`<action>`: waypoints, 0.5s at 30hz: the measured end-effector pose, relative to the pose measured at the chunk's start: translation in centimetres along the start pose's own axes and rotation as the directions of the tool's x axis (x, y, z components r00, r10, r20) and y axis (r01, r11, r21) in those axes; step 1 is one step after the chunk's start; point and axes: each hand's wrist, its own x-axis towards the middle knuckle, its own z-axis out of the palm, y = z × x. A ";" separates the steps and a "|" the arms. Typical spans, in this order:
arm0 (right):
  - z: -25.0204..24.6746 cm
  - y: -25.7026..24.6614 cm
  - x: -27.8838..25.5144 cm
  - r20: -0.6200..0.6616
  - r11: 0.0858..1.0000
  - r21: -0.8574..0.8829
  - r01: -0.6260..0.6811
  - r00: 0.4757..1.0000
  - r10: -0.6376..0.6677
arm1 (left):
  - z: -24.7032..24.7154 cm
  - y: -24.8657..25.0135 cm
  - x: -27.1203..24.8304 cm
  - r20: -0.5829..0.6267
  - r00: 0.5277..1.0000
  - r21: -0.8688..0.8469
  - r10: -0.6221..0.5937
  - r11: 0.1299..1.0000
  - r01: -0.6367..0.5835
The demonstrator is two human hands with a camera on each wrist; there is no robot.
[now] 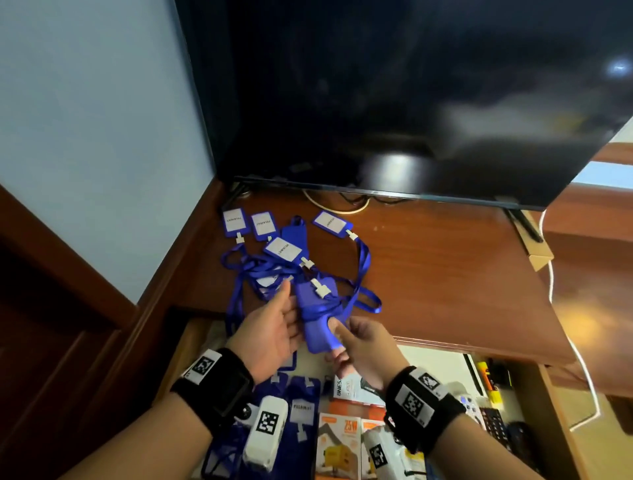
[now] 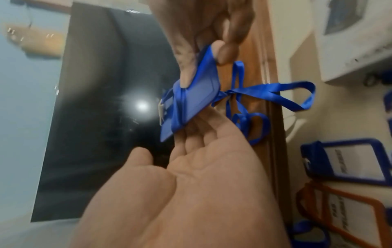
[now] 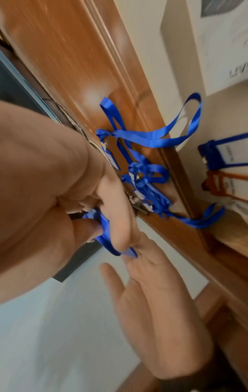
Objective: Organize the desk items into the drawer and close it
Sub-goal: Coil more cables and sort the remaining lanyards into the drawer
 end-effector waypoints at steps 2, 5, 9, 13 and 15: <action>0.2 1.3 -0.1 0.021 0.959 -0.284 -0.006 1.000 0.013 | -1.6 -1.5 0.4 -0.028 1.000 0.159 0.005 0.987 0.000; -0.1 3.6 -0.3 0.111 0.750 -0.660 0.037 0.993 0.048 | -4.9 -4.5 1.8 -0.149 0.988 0.419 -0.042 0.902 0.101; -1.5 5.7 -0.1 0.138 0.559 -0.827 0.058 0.985 0.102 | -9.5 -7.0 5.2 -0.341 0.940 0.704 0.008 0.665 0.250; -3.6 5.8 0.2 0.089 0.513 -0.858 0.022 0.990 0.106 | -10.8 -8.0 8.5 -0.340 0.932 0.891 0.125 0.359 0.277; -4.7 5.6 0.4 0.054 0.498 -0.867 -0.006 0.993 0.107 | -10.7 -8.6 9.8 -0.296 0.943 0.922 0.152 0.304 0.240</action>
